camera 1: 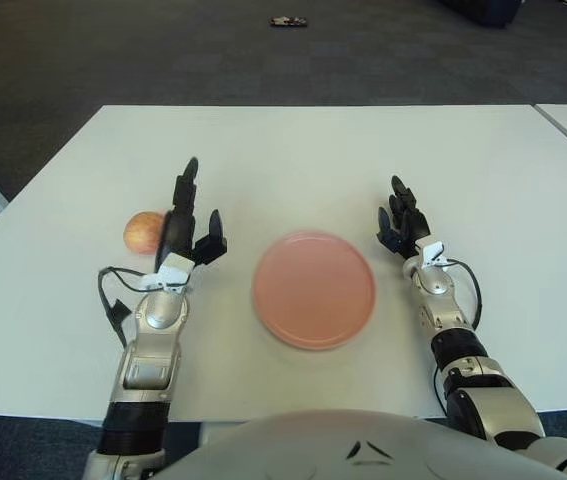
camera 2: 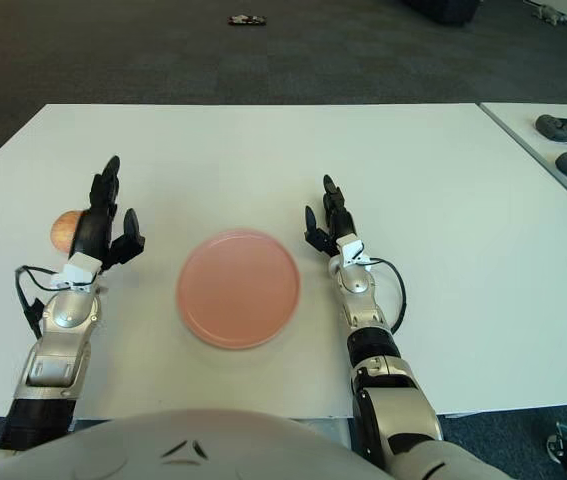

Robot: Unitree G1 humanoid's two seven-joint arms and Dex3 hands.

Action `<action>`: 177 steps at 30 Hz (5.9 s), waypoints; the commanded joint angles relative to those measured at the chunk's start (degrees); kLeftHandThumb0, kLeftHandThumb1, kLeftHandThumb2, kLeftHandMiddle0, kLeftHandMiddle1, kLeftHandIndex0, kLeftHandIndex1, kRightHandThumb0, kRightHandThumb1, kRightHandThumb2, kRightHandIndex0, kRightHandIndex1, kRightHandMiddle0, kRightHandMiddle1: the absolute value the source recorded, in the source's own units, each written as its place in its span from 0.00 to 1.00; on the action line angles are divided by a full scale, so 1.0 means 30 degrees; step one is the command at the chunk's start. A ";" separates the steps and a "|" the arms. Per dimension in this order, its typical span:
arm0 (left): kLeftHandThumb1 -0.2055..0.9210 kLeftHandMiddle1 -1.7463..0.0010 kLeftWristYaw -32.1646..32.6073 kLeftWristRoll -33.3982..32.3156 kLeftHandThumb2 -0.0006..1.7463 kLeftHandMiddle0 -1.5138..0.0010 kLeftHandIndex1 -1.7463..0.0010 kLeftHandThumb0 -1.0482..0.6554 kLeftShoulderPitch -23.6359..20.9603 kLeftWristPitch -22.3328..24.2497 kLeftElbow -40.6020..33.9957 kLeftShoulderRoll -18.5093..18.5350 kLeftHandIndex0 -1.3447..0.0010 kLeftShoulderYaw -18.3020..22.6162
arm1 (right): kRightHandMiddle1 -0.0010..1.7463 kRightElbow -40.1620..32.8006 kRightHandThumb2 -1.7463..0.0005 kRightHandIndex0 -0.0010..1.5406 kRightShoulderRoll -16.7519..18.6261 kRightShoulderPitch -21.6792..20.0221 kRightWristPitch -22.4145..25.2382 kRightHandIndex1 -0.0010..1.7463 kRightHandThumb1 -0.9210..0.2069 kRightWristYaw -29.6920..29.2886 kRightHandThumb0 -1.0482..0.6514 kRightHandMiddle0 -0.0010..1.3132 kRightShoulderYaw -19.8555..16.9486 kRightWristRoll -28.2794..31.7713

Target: Put the apple into the plate.

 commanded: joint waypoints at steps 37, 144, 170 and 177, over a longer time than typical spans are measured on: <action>1.00 1.00 -0.8726 0.8151 0.44 0.95 0.84 0.00 0.0612 0.3485 -0.7055 0.8864 1.00 0.7466 | 0.00 0.0993 0.57 0.04 0.0664 0.0226 0.0320 0.01 0.00 0.0300 0.18 0.00 0.0000 0.0206; 1.00 0.98 -0.9001 1.3163 0.35 0.85 0.63 0.01 -0.6551 -0.1351 0.8086 1.5210 1.00 -0.4214 | 0.02 0.2533 0.57 0.04 0.0506 -0.0369 -0.0377 0.00 0.00 0.0385 0.18 0.00 -0.0205 0.0257; 1.00 0.98 -0.9376 1.3589 0.42 0.85 0.74 0.01 -0.7153 -0.2526 0.9636 1.5466 1.00 -0.5383 | 0.02 0.2581 0.57 0.04 0.0537 -0.0452 -0.0343 0.00 0.00 0.0280 0.17 0.00 -0.0169 0.0181; 1.00 0.98 -0.8717 1.3667 0.43 0.84 0.71 0.01 -0.6917 -0.2728 0.9607 1.5423 1.00 -0.5414 | 0.02 0.2549 0.56 0.04 0.0535 -0.0424 -0.0293 0.00 0.00 0.0224 0.17 0.00 -0.0159 0.0168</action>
